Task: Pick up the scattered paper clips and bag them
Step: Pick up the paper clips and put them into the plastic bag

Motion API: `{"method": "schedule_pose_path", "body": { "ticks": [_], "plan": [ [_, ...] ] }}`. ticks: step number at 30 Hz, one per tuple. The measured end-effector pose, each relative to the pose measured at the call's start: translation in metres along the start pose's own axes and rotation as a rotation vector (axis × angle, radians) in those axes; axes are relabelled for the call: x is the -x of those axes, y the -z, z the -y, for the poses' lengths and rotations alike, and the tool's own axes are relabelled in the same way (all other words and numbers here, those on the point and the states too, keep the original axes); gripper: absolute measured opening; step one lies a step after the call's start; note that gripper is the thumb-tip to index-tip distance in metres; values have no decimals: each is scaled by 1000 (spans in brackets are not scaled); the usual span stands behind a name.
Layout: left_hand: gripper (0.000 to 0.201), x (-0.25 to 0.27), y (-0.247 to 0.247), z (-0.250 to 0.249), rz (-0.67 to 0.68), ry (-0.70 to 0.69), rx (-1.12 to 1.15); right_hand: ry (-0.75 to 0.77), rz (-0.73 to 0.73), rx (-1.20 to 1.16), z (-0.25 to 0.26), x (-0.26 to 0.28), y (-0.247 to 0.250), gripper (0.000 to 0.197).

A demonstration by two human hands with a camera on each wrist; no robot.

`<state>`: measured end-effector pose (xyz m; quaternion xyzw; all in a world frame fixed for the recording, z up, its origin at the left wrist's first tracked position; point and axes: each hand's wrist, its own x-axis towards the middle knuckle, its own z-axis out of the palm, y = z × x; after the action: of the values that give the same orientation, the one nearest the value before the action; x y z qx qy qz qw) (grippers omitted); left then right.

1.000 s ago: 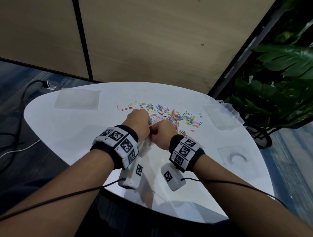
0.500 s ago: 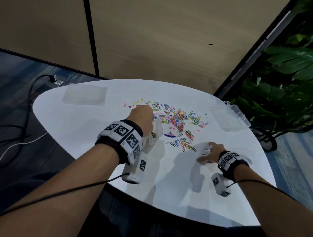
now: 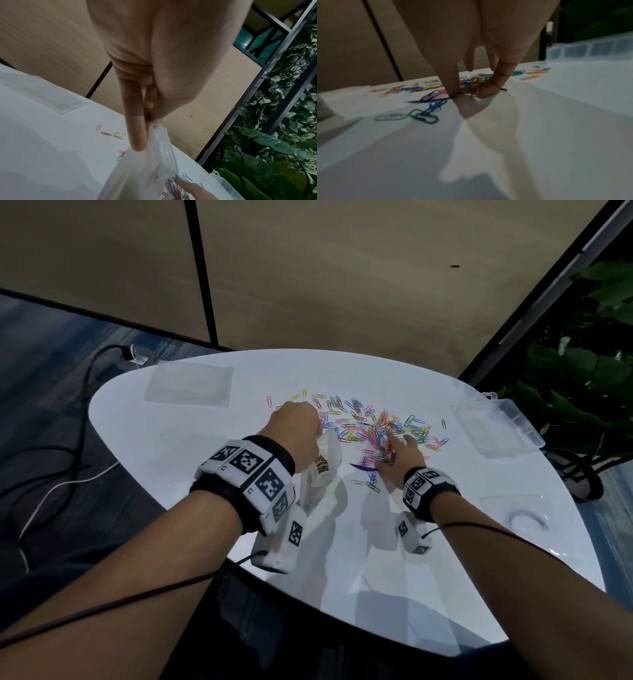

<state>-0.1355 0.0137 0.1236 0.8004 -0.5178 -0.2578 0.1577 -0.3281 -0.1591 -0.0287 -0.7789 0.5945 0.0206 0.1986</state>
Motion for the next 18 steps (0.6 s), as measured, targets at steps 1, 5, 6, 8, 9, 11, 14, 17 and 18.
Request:
{"method": "schedule_pose_path", "body": {
  "ticks": [1,5,6,8,9,11,14,17,18],
  "plan": [
    [28,0,0,1,1,3,5,41,12,65,4,-2,0,67],
    [28,-1,-1,-1,3,-3,14,163,-96,146,14,-1,2,28],
    [29,-1,-1,-2,2,-5,12,160,-112,154,14,0,4,23],
    [30,-2,-2,-2,-8,-15,-3,128,-106,157,10,2,8,22],
    [31,-2,-2,-2,-10,-20,-10,111,-98,152,8,2,12,23],
    [32,-3,-2,-3,-10,-22,-11,32,-91,58,1,2,20,19],
    [34,-5,-3,-4,-12,-21,-25,-148,-41,-176,-11,0,33,13],
    [32,-6,-4,-5,-3,-16,-27,-293,103,-750,-9,6,46,20],
    [31,-6,-4,-5,1,-13,-23,-329,129,-1024,-4,11,50,22]
  ]
}}
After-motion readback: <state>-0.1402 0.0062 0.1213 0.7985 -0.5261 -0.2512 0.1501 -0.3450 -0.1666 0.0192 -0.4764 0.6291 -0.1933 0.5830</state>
